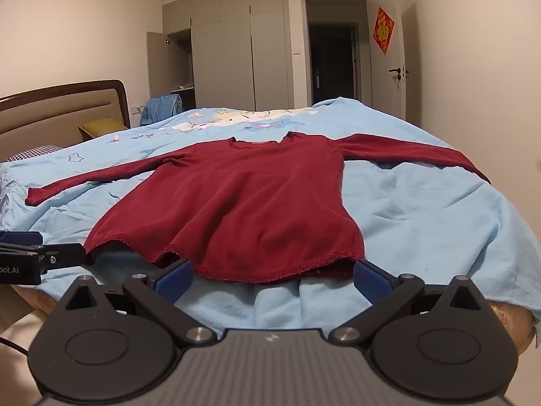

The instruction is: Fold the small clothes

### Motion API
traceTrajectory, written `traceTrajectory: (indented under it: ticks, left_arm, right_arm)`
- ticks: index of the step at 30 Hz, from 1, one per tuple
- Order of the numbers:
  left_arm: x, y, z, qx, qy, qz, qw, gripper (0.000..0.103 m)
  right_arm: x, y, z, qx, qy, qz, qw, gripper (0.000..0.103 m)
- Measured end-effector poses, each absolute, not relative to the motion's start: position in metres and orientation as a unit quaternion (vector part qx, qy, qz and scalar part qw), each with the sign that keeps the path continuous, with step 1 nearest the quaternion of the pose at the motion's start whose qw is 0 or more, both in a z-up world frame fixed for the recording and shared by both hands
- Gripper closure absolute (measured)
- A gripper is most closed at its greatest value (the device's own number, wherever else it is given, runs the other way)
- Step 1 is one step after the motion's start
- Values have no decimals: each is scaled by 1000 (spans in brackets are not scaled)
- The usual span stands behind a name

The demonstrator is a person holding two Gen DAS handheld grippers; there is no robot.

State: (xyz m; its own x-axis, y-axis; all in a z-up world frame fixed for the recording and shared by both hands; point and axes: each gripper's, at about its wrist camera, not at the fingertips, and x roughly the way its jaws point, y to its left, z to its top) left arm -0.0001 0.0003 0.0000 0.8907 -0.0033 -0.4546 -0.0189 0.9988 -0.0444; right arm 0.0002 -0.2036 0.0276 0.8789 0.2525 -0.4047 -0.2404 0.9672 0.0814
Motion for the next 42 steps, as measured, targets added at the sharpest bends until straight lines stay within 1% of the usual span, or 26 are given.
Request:
traceTrajectory:
  ticks: [42]
  left_arm:
    - [1,2,-2,-26,233,-4,972,1]
  right_arm:
    - [-1,-205,25,12,214,129,968,0]
